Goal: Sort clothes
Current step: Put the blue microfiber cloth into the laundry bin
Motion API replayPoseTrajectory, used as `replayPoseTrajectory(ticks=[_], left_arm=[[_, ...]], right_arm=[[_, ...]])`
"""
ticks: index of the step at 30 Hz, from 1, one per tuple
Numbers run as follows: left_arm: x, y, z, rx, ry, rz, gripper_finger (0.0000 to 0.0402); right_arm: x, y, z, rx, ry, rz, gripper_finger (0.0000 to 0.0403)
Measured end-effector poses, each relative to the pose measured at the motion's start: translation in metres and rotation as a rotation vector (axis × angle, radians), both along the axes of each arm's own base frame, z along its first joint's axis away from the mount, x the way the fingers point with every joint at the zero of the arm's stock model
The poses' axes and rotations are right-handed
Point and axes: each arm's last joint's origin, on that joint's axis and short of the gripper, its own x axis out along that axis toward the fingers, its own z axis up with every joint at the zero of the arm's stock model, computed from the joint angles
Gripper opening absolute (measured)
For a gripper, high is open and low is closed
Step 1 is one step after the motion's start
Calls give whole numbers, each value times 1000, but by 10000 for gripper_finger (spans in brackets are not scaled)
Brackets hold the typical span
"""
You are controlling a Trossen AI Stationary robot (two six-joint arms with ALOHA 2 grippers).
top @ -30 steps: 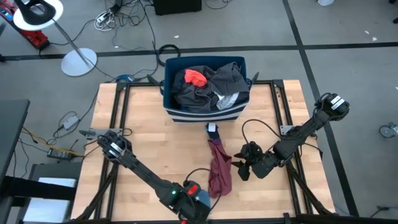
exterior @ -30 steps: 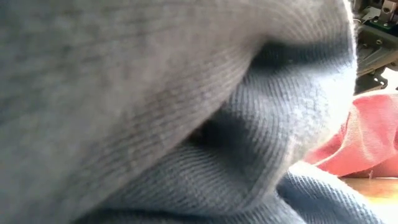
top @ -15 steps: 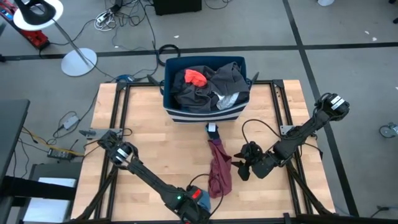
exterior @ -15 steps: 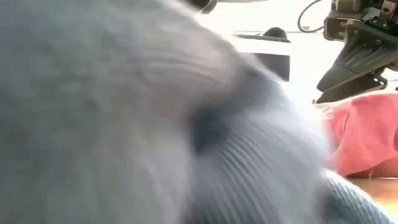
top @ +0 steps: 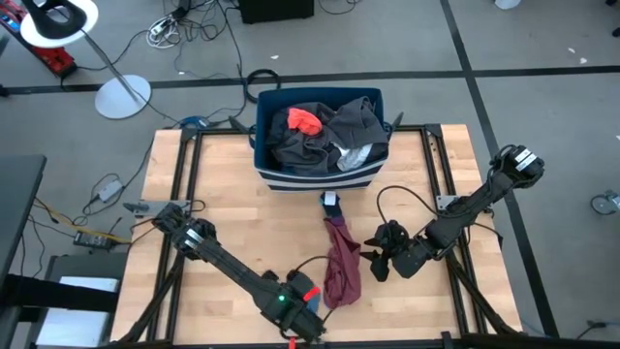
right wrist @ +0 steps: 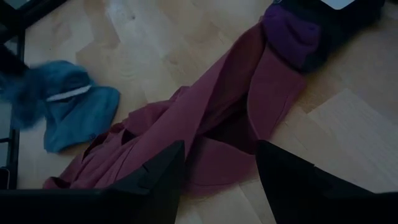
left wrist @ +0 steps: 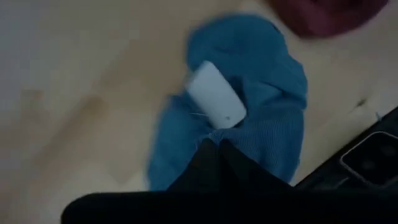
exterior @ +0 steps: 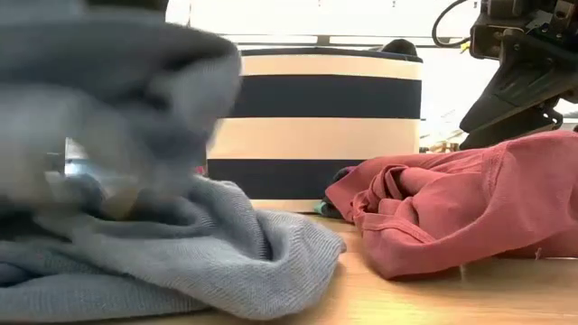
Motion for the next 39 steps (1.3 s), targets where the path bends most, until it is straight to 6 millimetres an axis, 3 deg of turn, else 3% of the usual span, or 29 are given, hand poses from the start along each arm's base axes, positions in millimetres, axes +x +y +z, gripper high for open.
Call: replayPoseTrajectory(ticks=[6,17,29,39], left_arm=[[-7,24,63,82,-87,-68,1],[-29,98,147,189,-284,-54,0],[-47,194,203,283,-405,-10,0],[-64,272,252,413,-652,50,0]], right_arm=[[0,0,0,0,0,-2,199],[0,-1,0,-2,-2,-5,199],[1,-2,0,-10,1,-7,199],[1,-2,0,-11,1,-6,199]])
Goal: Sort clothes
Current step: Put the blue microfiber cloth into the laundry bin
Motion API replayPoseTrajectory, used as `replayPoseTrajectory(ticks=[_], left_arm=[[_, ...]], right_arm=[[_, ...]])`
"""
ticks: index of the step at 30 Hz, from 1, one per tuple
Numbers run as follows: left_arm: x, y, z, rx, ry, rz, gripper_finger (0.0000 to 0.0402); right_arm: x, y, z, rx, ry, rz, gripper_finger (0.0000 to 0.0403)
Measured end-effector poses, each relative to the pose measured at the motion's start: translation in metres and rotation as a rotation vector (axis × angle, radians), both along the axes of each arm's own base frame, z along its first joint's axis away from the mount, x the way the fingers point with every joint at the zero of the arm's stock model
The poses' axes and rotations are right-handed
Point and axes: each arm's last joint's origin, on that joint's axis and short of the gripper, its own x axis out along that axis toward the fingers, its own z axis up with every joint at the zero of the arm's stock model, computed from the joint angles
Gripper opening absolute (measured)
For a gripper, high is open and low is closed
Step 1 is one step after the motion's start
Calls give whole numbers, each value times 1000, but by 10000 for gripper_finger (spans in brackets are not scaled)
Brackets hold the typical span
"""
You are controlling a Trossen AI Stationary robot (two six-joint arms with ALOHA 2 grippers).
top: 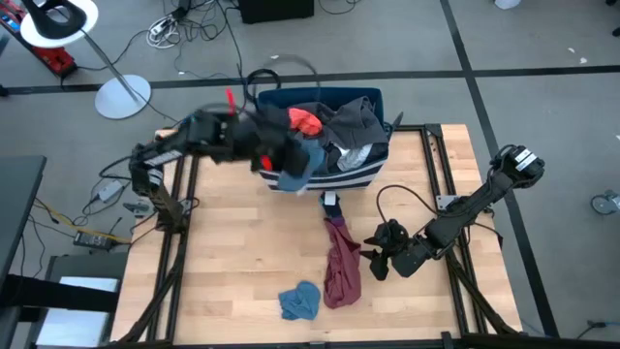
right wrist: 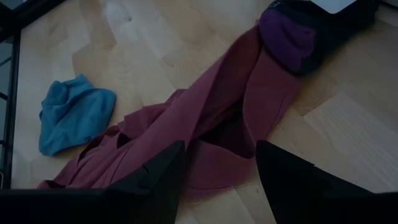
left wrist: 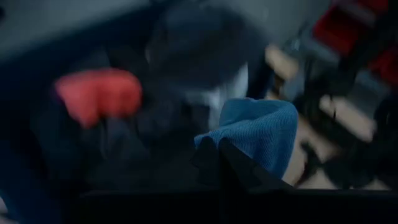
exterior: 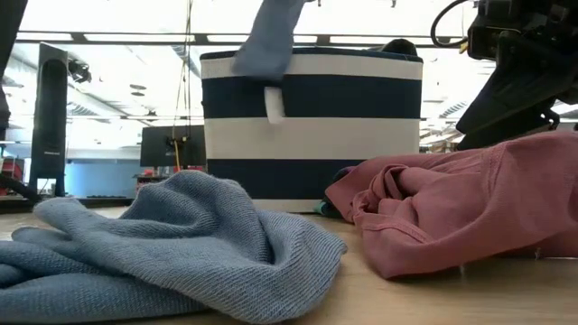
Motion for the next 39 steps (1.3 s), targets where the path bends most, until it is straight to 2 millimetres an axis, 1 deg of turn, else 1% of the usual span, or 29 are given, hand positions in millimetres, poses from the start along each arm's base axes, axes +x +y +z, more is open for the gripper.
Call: replayPoseTrajectory(ticks=[4,8,11,13,16,22,26,29,33,36,39], left_arm=[[-7,25,23,120,-134,30,0],[-6,45,41,233,-267,53,0],[-7,60,47,263,-316,96,0],[-9,70,45,261,-297,128,0],[-13,83,33,209,-207,184,0],[-20,97,-5,43,49,242,0],[-14,105,-33,-20,180,234,0],[-4,110,-52,-35,208,191,8],[13,115,-78,-40,196,127,35],[24,118,-96,-46,172,113,72],[28,119,-110,-48,176,114,113]], right_arm=[[0,0,0,-1,1,0,199],[0,0,0,-10,1,3,199],[0,0,0,-13,2,3,199],[0,0,0,-15,4,3,199],[0,0,0,-26,7,12,199],[0,-1,0,-39,10,17,199],[-1,-1,-1,-44,16,17,199],[-1,-1,-1,-43,16,17,199],[-1,-1,-1,-42,16,16,199],[-1,-1,-1,-42,16,15,199],[-1,-1,-1,-44,19,15,199]])
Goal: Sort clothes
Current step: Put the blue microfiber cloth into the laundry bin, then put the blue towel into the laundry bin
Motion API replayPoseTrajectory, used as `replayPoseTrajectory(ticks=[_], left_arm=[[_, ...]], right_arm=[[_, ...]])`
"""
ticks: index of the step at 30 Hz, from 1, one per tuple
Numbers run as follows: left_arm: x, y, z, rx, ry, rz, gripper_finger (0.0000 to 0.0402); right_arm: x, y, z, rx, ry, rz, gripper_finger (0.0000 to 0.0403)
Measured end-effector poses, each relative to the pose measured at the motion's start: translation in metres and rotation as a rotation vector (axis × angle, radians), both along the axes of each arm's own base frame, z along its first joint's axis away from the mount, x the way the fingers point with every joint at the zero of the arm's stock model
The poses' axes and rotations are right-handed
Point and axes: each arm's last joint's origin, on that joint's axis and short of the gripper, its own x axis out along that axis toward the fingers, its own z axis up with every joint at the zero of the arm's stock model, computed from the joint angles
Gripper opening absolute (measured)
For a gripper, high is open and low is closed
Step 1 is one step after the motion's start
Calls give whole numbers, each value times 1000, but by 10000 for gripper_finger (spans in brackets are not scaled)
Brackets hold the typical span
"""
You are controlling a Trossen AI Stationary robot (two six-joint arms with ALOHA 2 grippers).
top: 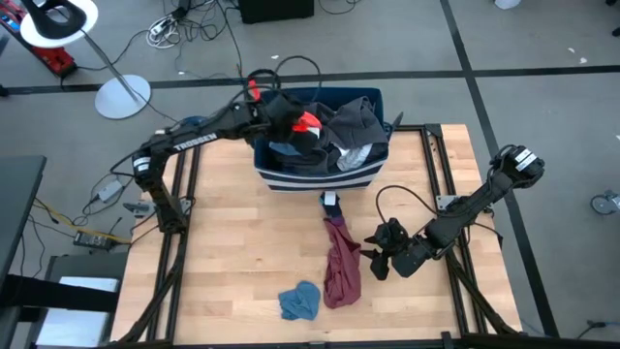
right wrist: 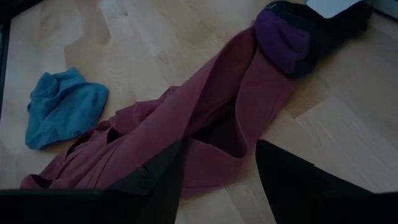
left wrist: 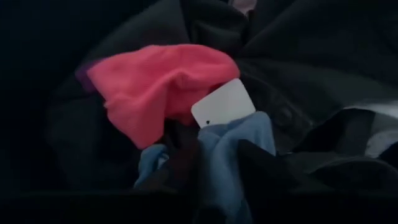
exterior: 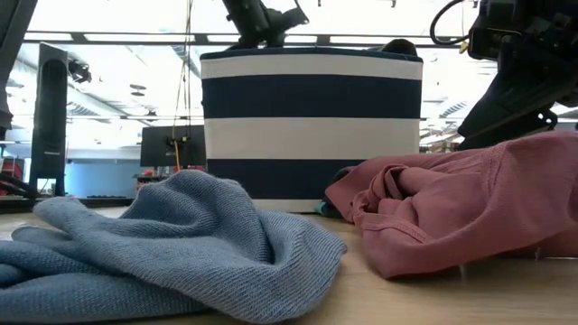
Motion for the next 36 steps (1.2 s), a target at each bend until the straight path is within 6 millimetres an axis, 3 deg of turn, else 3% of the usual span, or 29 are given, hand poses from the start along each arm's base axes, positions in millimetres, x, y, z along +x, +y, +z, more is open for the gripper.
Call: replayPoseTrajectory(ticks=[5,10,16,20,31,36], left_arm=[[0,0,0,-10,2,-6,149],[-3,-6,29,-7,-77,-68,151],[-7,-34,63,26,-123,-130,152],[-6,-70,71,47,-98,-194,152],[-14,-188,61,-50,-50,-306,152],[-18,-247,38,-123,-54,-299,152]], right_arm=[[0,0,0,-2,2,0,199],[0,0,0,-3,5,0,199],[0,0,0,-3,5,0,199],[0,0,0,-3,5,0,199],[0,0,0,-1,5,-1,199],[0,0,0,4,4,-5,199]])
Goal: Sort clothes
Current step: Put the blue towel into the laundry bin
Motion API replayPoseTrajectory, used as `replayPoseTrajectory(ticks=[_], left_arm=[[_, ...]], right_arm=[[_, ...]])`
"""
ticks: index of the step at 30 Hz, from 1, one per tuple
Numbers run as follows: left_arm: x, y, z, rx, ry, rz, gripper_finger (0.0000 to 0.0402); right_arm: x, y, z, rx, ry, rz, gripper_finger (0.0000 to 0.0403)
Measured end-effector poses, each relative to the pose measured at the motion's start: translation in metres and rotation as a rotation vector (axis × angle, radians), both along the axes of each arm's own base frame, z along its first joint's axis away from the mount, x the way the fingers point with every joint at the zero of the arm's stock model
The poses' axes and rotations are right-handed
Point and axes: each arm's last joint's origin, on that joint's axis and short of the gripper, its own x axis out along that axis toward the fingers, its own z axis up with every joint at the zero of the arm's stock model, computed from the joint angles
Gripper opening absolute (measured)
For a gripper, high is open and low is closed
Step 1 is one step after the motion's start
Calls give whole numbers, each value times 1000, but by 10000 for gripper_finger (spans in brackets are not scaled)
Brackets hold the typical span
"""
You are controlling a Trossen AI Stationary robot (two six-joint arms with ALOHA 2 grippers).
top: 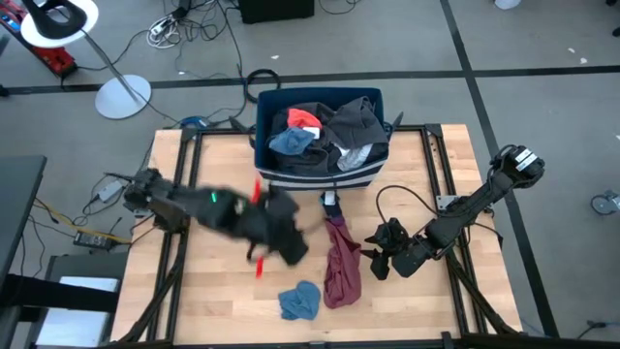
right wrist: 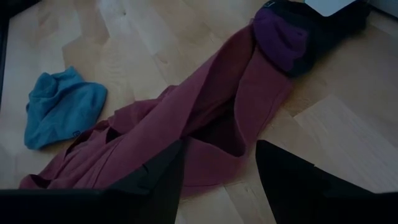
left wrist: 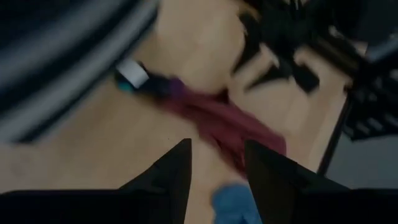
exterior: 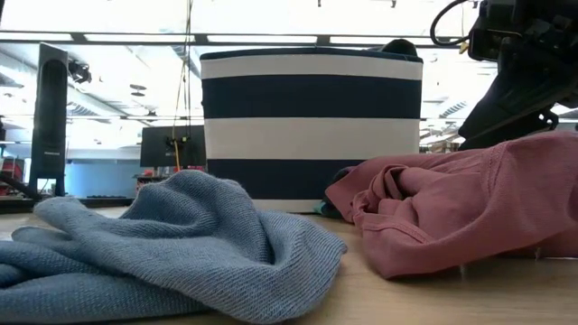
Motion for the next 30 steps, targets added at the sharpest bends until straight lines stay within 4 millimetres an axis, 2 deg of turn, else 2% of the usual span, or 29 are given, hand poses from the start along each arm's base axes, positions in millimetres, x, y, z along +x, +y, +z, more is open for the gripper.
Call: replayPoseTrajectory(ticks=[5,12,18,26,30], left_arm=[[-7,-47,-45,-67,65,28,152],[-3,-100,-114,-263,64,30,152],[6,-123,-164,-345,134,67,152],[28,-142,-208,-415,145,60,152],[31,-144,-230,-378,187,87,152]], right_arm=[[0,0,0,4,-3,1,199],[1,1,1,19,-6,9,199],[1,2,1,23,-12,9,199],[0,4,2,35,-18,24,199],[0,5,2,38,-21,30,199]])
